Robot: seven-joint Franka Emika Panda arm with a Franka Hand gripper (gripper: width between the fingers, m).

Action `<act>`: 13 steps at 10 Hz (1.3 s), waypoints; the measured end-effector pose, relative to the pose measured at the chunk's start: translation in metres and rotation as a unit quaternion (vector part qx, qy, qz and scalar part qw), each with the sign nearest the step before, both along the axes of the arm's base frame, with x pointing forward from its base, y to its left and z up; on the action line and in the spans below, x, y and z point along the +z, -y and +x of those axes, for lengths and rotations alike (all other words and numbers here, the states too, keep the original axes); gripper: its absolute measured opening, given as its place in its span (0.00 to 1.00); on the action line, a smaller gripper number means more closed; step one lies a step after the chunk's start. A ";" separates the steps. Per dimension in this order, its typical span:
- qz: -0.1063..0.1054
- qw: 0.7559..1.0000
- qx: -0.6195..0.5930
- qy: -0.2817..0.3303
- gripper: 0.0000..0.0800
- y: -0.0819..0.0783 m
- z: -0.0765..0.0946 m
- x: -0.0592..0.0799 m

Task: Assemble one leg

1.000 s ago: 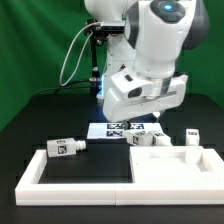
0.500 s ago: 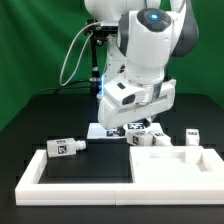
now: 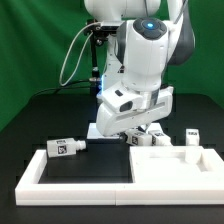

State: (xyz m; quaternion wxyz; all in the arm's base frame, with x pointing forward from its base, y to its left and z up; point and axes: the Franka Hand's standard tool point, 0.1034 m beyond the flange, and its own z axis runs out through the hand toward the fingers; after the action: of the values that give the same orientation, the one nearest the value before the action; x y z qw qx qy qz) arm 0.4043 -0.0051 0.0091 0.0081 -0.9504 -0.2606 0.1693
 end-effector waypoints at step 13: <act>-0.049 0.978 -0.199 0.026 0.66 0.025 -0.022 0.000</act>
Offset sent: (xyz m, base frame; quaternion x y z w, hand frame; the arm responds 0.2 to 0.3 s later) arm -0.0174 -0.0395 0.0165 -0.1156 0.0609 0.1147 0.9848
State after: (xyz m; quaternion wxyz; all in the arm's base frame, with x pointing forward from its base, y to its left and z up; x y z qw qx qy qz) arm 0.3822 -0.0297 0.0089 -0.0117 -0.9866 -0.0577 0.1524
